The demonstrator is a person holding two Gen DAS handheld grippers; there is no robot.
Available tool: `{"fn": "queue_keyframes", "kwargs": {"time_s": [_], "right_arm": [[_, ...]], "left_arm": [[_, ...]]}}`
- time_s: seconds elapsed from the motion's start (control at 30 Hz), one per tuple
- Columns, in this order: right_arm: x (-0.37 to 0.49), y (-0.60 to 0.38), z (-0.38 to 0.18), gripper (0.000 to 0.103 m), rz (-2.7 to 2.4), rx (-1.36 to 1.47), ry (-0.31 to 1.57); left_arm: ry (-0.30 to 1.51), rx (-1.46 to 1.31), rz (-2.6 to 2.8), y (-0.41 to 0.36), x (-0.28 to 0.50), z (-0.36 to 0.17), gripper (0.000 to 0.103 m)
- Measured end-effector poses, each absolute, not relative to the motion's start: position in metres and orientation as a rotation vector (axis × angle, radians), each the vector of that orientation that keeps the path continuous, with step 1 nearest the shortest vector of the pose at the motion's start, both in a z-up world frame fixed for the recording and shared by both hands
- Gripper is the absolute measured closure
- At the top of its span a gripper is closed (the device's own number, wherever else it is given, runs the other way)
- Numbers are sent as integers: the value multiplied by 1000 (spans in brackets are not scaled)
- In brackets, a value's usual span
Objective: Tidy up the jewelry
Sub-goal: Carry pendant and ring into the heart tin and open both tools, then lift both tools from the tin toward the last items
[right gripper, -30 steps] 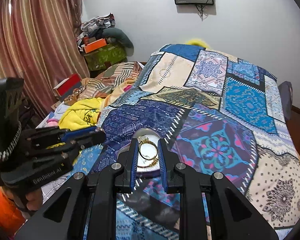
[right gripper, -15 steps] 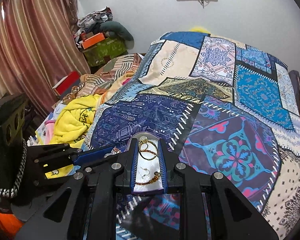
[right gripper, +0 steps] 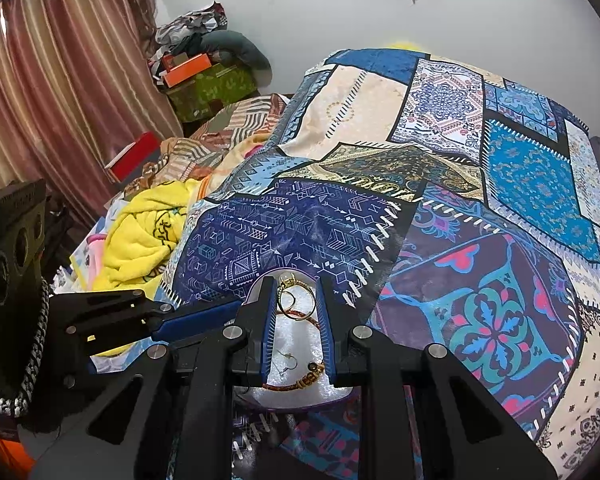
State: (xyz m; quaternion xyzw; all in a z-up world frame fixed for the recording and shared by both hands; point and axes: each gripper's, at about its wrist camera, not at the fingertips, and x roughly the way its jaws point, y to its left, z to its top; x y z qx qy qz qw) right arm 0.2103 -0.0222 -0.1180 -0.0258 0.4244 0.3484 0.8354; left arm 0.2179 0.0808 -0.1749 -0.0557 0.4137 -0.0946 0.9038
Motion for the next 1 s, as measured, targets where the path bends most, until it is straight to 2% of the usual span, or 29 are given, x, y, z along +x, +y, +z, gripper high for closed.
{"fn": "queue_keyframes", "kwargs": {"time_s": [0.33,0.5,0.57,1.0], "right_arm": [[207,-27,-108,84,735,-54,878],[198,-34,-95,73,707,-70,836],[194,-39,-88,72,691,-76,817],[159,-81,-54,72,590,-88,740]], "left_arm": [[845,-111,-182,83,214,-169,90],[835,-107,-173,82,209,-161,86],[824,-105,-169,81,205,-155,82],[779,-71,-153,67,172,-114,82]]}}
